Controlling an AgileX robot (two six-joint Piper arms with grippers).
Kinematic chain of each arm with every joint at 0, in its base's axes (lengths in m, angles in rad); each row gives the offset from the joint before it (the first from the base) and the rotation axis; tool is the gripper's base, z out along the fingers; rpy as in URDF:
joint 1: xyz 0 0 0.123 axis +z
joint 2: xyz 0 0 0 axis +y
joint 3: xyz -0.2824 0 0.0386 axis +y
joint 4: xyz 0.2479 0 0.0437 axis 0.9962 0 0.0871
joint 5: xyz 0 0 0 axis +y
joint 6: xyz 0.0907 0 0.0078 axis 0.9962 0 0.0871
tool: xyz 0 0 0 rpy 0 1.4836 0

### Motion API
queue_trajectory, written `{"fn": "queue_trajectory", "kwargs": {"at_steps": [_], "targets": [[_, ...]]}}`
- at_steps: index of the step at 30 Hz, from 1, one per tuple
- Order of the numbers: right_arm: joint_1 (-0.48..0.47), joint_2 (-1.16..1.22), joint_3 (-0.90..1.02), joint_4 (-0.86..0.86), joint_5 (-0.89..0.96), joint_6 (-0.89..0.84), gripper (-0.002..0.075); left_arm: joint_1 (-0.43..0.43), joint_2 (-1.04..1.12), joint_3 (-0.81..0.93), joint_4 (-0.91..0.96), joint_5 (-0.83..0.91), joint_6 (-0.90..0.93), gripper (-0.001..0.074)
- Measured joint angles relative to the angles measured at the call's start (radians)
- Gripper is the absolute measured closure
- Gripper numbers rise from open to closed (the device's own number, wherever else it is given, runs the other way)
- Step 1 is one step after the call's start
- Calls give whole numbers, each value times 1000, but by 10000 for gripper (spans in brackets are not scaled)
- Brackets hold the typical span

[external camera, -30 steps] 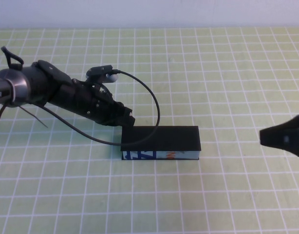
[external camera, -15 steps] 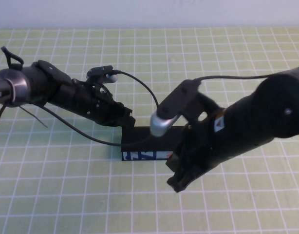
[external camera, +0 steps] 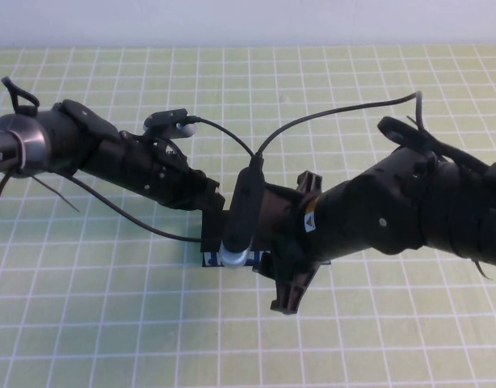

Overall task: Take glasses out of glasses case
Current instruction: Pick up the glasses from the glasses case

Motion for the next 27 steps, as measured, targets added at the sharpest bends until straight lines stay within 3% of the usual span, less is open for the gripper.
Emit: {"fn": "queue_trajectory", "kwargs": {"at_steps": [20,27], "targets": [[0,148,-1,-240,-161,-4,408,0,0,0,0,0,0,739],[0,162,-4,-274,-181,-2,468,0,0,-1,0,4,0,739]]}}
